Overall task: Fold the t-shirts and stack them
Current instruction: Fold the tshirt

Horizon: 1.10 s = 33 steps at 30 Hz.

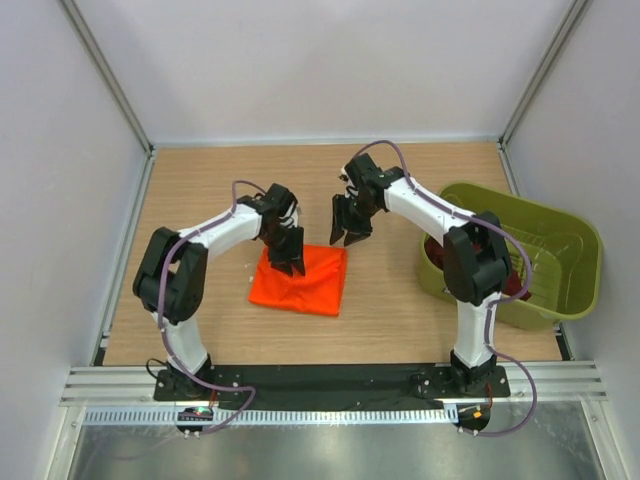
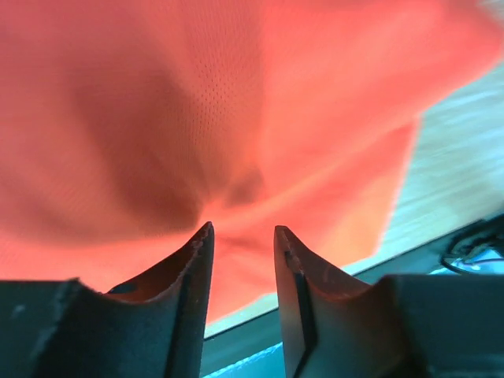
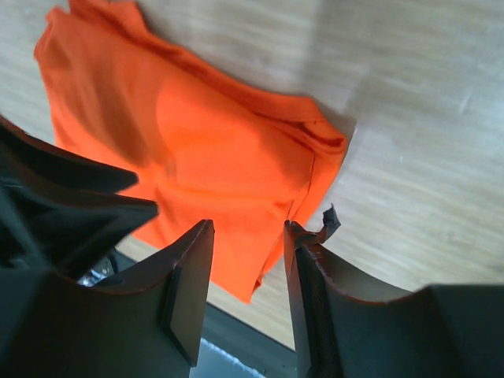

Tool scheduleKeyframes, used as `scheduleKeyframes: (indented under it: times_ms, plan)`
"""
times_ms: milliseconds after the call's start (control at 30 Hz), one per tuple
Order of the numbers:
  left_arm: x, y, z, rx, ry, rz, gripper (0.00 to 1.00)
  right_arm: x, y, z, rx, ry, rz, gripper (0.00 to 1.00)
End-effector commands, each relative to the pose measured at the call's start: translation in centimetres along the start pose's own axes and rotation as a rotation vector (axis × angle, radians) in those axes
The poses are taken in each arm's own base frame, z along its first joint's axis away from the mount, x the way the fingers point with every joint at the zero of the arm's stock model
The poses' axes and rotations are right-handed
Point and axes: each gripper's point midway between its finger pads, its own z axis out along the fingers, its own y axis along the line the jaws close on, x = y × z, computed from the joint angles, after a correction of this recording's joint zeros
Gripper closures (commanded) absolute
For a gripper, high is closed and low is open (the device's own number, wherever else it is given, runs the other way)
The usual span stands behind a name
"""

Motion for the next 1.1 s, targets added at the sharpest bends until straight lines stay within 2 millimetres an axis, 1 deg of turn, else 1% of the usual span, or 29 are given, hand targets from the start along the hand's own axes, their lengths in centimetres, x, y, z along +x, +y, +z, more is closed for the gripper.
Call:
scheduleKeyframes:
  times_ms: [0,33,67,100,133,167,200,233,267,300,333,367,400,433,500,567,600,700,733,767,800,833,867,900,933,967,1000,1033,1067]
  plan:
    - [-2.8,-3.3,-5.5,0.107,-0.142,0.064,0.61,0.1,2.6,-3.1,-0.157,-0.073,-0.044,0.53]
    - [-3.0,-4.0,-6.6,0.131,-0.161,0.080,0.60,0.5,2.9,-3.4,-0.176,-0.072,-0.050,0.55]
    - [-3.4,-4.3,-7.4,0.143,-0.174,0.084,0.60,0.7,3.1,-3.7,-0.190,-0.077,-0.056,0.57]
    - [-3.4,-4.7,-7.9,0.163,-0.175,0.089,0.61,0.7,3.4,-4.6,-0.205,-0.093,-0.062,0.58]
    - [-3.5,-4.8,-8.2,0.177,-0.179,0.088,0.62,1.4,3.8,-4.7,-0.235,-0.074,-0.069,0.60]
    - [-3.4,-4.6,-8.2,0.187,-0.170,0.084,0.66,1.6,4.1,-4.9,-0.259,-0.068,-0.077,0.61]
    - [-3.8,-3.9,-8.1,0.196,-0.175,0.075,0.68,2.0,4.6,-5.0,-0.290,-0.057,-0.089,0.64]
    - [-3.5,-3.2,-7.5,0.194,-0.156,0.059,0.70,2.7,5.1,-4.9,-0.333,-0.023,-0.090,0.66]
    - [-3.4,-2.5,-6.7,0.197,-0.132,0.041,0.73,3.0,5.3,-4.8,-0.352,-0.007,-0.087,0.70]
    - [-3.9,-1.4,-6.6,0.204,-0.131,0.010,0.74,3.4,5.3,-4.4,-0.359,0.011,-0.083,0.74]
    - [-3.8,-1.1,-6.2,0.220,-0.113,-0.001,0.76,3.8,5.0,-3.7,-0.354,0.034,-0.072,0.78]
    - [-4.1,-0.4,-5.9,0.216,-0.108,-0.014,0.78,3.9,4.8,-3.3,-0.348,0.040,-0.072,0.85]
    - [-4.3,0.0,-5.8,0.213,-0.111,-0.007,0.78,4.2,4.7,-3.0,-0.344,0.046,-0.074,0.87]
    - [-4.7,0.6,-5.8,0.213,-0.120,-0.018,0.79,4.4,4.3,-2.3,-0.334,0.059,-0.066,0.89]
    - [-5.4,1.1,-5.5,0.222,-0.116,-0.025,0.79,4.4,3.8,-1.5,-0.314,0.061,-0.057,0.92]
    - [-6.5,1.7,-5.5,0.219,-0.130,-0.024,0.80,4.2,3.0,-0.4,-0.284,0.055,-0.050,0.94]
    - [-6.9,2.1,-5.0,0.217,-0.123,-0.029,0.80,4.2,2.8,-0.1,-0.276,0.055,-0.050,0.94]
    - [-8.3,2.4,-4.7,0.227,-0.142,-0.035,0.80,4.1,2.1,1.2,-0.252,0.064,-0.040,0.95]
    - [-8.5,2.8,-4.1,0.223,-0.131,-0.043,0.80,3.9,1.9,1.5,-0.242,0.064,-0.037,0.96]
    - [-8.8,3.2,-3.9,0.217,-0.131,-0.049,0.80,3.6,1.5,1.7,-0.233,0.061,-0.031,0.96]
    - [-9.2,3.4,-3.7,0.215,-0.133,-0.049,0.80,3.4,0.8,2.4,-0.209,0.064,-0.018,0.96]
    - [-9.3,3.7,-3.1,0.210,-0.122,-0.051,0.81,3.3,0.5,2.7,-0.197,0.064,-0.016,0.98]
    - [-9.4,3.9,-2.7,0.208,-0.117,-0.049,0.80,3.0,-0.1,2.9,-0.180,0.064,-0.006,0.98]
    - [-9.8,4.0,-2.6,0.204,-0.124,-0.047,0.81,2.6,-1.2,3.8,-0.142,0.063,0.004,0.99]
    - [-9.8,4.4,-1.7,0.197,-0.107,-0.054,0.82,2.3,-1.8,4.1,-0.122,0.059,0.013,0.99]
    - [-9.9,4.7,-1.5,0.193,-0.101,-0.062,0.82,2.2,-2.9,4.5,-0.089,0.063,0.015,0.99]
    - [-10.3,5.0,-1.2,0.187,-0.109,-0.061,0.83,1.4,-3.9,4.7,-0.059,0.049,0.026,0.99]
    - [-10.4,5.2,-0.8,0.178,-0.111,-0.062,0.83,1.2,-5.7,5.8,0.008,0.049,0.039,0.99]
    - [-10.5,5.4,-0.3,0.172,-0.107,-0.068,0.84,1.0,-6.4,5.8,0.031,0.058,0.048,0.99]
